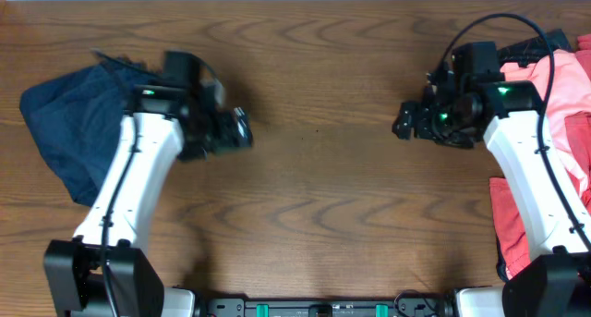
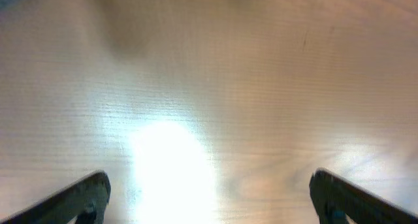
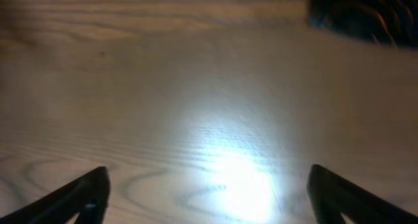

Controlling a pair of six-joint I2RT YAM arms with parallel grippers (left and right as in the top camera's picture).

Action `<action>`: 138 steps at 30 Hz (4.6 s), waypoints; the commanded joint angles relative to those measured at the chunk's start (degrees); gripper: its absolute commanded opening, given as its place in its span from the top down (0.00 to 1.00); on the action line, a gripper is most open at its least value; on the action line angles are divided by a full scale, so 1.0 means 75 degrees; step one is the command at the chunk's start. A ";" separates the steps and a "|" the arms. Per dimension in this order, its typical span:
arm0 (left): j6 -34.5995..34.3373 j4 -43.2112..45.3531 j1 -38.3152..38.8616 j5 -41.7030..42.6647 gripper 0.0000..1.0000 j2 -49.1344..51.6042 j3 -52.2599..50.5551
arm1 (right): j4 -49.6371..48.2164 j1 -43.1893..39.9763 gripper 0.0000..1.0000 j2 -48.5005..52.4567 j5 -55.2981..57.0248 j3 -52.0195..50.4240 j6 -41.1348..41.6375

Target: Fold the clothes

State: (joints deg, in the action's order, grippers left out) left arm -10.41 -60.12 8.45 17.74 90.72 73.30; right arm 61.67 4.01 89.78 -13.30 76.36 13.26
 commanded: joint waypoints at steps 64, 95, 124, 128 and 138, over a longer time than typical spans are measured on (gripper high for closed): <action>-0.1110 0.0938 0.2734 -0.3086 0.02 -0.8102 -0.3518 | -0.1510 -0.0431 0.01 -0.8760 0.1058 -0.5254 -0.1107; -0.1110 0.0938 0.2734 -0.3086 0.02 -0.8102 -0.3518 | -0.7688 0.0539 0.01 -1.1919 0.1291 -1.0139 -0.1725; -0.1105 0.0737 0.2518 -0.3089 0.02 -0.8160 -0.3523 | -0.7688 0.0539 0.01 -1.1913 0.1291 -1.0139 -0.1725; -0.0938 0.0498 0.1711 -0.3139 0.02 -0.8265 -0.3727 | -0.7688 0.0539 0.01 -1.1913 0.1291 -1.0139 -0.1725; -0.0895 0.2072 -0.0358 -0.2850 0.02 -0.9839 -0.5942 | -0.7688 0.0539 0.01 -1.1913 0.1291 -1.0139 -0.1725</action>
State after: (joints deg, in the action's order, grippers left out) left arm -17.98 -46.74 7.62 -4.29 20.78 32.84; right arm 3.70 7.49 0.69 -4.03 0.38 0.97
